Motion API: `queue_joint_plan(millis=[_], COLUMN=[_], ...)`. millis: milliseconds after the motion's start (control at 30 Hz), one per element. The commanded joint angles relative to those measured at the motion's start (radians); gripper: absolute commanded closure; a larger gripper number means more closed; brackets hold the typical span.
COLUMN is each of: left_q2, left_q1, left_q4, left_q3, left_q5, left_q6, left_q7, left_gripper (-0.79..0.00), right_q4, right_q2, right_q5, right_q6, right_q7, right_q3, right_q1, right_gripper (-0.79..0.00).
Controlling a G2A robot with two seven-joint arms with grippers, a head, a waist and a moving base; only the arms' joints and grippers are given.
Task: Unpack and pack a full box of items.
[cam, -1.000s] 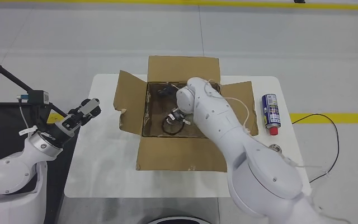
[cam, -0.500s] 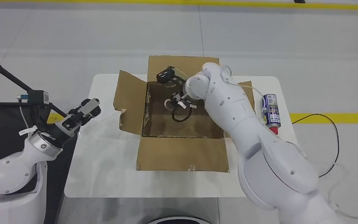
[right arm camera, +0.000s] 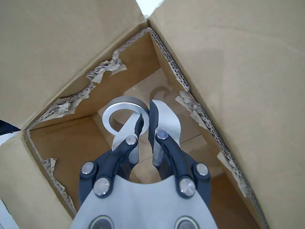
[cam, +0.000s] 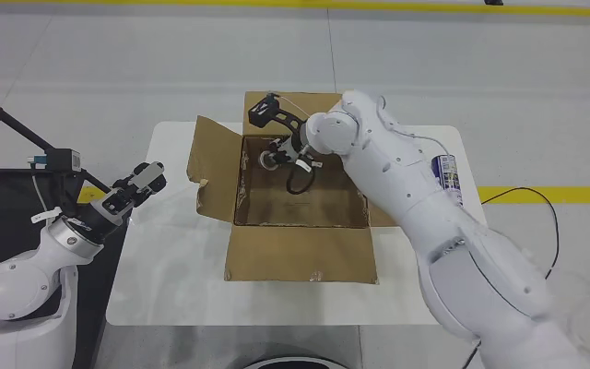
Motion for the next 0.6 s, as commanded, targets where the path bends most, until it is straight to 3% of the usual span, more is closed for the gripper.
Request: queue_joint_plan(millis=[0, 200, 300, 433, 567], left_q2=[0.0, 0.0, 0.0, 0.0, 0.0], left_q1=[0.0, 0.0, 0.0, 0.0, 0.0], left_q4=[0.0, 0.0, 0.0, 0.0, 0.0], left_q3=[0.0, 0.0, 0.0, 0.0, 0.0], left_q5=[0.0, 0.0, 0.0, 0.0, 0.0], left_q6=[0.0, 0.0, 0.0, 0.0, 0.0], left_q7=[0.0, 0.0, 0.0, 0.0, 0.0], left_gripper=[-0.785, -0.785, -0.785, -0.785, -0.785], right_q4=[-0.178, -0.794, -1.047, -1.242, -1.317], right_q2=[0.056, 0.225, 0.279, 0.316, 0.333], right_q5=[-0.032, -0.18, -0.233, -0.279, -0.303], right_q6=[0.057, 0.199, 0.213, 0.221, 0.238], right_q7=[0.034, 0.208, 0.273, 0.289, 0.284], right_q3=[0.053, 0.317, 0.453, 0.574, 0.643], right_q1=[-0.06, -0.377, -0.553, -0.71, -0.786], right_gripper=[0.0, 0.0, 0.0, 0.0, 0.0])
